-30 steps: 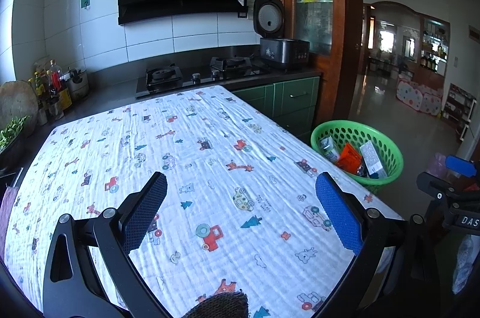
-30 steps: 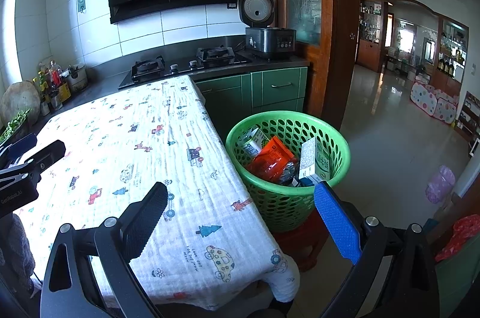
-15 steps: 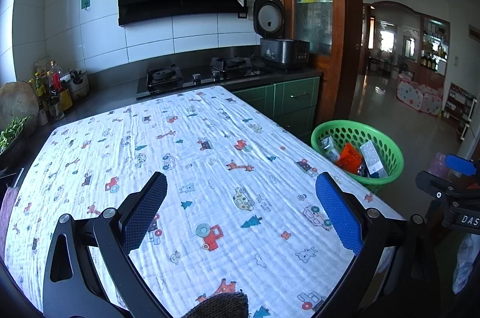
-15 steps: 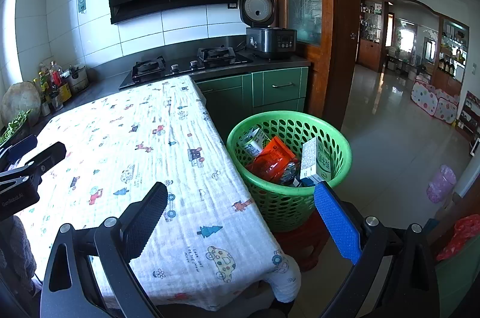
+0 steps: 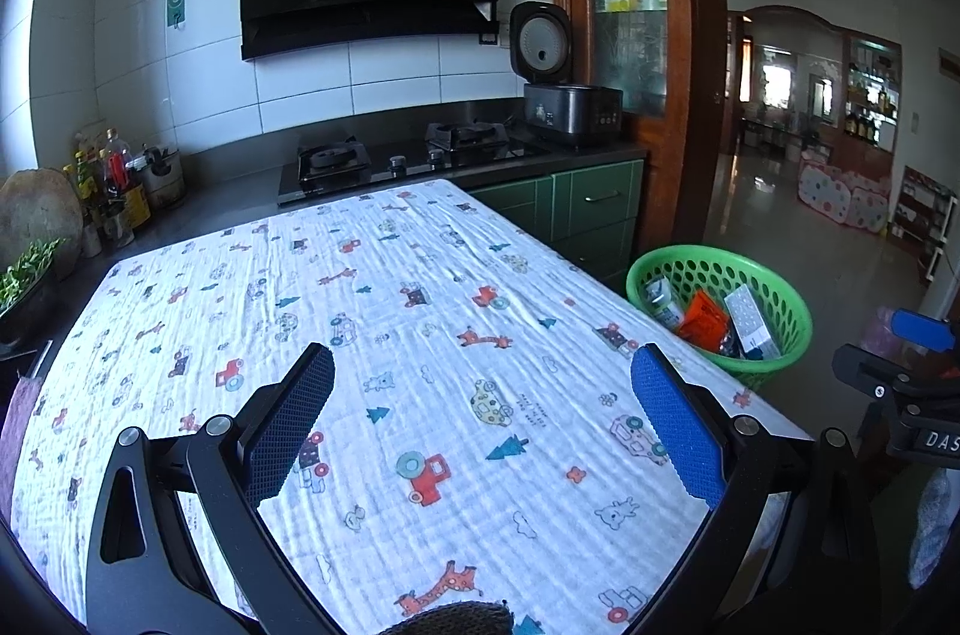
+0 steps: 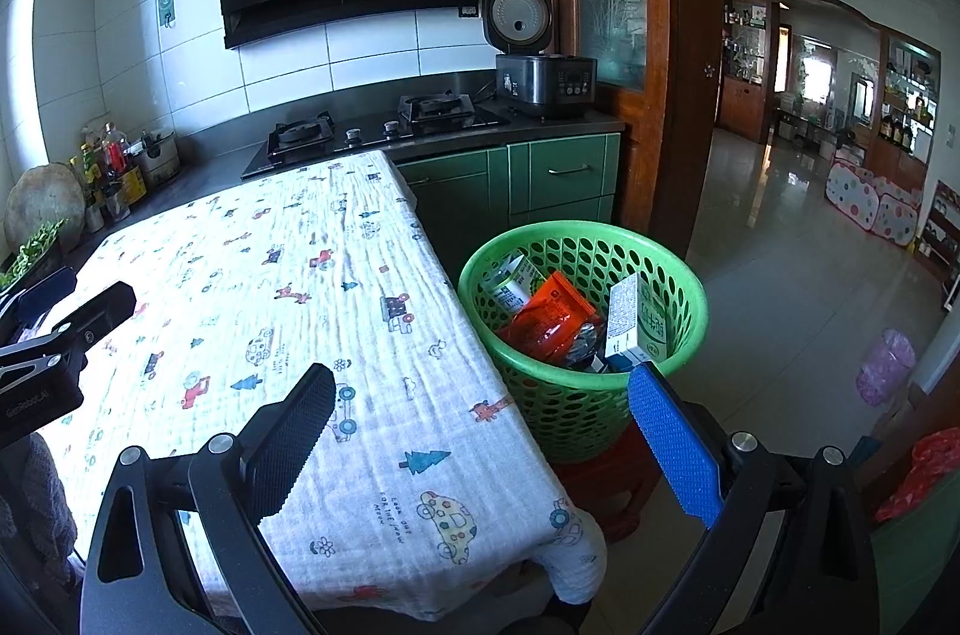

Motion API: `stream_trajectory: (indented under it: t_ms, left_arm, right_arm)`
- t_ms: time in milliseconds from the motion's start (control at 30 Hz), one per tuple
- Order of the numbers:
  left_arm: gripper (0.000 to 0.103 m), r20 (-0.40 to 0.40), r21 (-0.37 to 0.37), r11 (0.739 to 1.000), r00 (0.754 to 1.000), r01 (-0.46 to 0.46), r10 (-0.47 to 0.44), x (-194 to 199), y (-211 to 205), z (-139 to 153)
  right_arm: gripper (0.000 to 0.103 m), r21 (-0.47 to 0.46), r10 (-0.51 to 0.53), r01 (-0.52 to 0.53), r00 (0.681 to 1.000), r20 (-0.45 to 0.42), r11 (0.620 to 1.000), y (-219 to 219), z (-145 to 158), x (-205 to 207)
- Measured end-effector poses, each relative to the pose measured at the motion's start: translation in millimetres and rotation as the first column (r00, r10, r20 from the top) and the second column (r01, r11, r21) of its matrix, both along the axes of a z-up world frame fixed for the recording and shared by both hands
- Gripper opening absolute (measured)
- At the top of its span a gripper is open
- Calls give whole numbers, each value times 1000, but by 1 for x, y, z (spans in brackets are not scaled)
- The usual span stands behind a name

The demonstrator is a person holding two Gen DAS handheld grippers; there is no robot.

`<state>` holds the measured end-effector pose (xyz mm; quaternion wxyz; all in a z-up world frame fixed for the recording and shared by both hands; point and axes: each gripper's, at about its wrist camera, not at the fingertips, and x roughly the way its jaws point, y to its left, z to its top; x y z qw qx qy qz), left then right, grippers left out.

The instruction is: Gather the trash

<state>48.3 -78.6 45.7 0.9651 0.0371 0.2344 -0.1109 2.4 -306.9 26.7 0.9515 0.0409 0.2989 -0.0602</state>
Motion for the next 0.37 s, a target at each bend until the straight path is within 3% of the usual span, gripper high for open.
stream_trajectory:
  t_ms: [367]
  left_arm:
    - [98, -12, -3, 1000, 1000, -4, 4, 1, 1, -2]
  right_arm:
    - [95, 1, 10, -10, 1000, -3, 1000, 2, -1, 2]
